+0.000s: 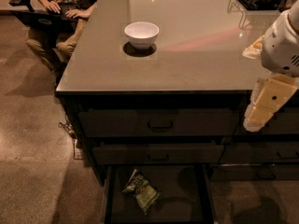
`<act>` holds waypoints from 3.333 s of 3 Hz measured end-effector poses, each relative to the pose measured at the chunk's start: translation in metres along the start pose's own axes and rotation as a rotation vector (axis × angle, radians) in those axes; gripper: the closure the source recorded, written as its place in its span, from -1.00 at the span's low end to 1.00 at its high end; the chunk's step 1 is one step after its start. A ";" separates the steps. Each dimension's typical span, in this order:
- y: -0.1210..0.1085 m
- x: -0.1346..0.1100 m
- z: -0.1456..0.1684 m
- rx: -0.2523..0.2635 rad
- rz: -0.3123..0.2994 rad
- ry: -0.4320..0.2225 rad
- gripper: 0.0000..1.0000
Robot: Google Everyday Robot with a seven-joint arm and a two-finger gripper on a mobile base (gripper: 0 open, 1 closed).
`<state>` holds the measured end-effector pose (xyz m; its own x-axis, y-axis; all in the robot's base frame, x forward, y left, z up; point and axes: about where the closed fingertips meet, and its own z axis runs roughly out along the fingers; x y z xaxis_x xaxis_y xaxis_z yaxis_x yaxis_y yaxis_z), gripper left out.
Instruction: Pick green jalapeno chip bag from bottom drawer and place on counter
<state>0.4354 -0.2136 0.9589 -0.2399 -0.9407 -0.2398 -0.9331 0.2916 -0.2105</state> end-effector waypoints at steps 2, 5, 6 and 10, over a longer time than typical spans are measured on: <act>0.017 0.008 0.058 -0.129 0.069 -0.085 -1.00; 0.083 0.021 0.213 -0.423 0.357 -0.452 -1.00; 0.083 0.021 0.213 -0.423 0.356 -0.451 -1.00; 0.092 0.039 0.338 -0.497 0.589 -0.717 -1.00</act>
Offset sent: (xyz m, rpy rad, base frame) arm -0.0020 0.0132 -0.1301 0.2711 0.2680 -0.0399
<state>0.4307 -0.1646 0.6099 -0.6283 -0.3034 -0.7164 -0.7642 0.4128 0.4955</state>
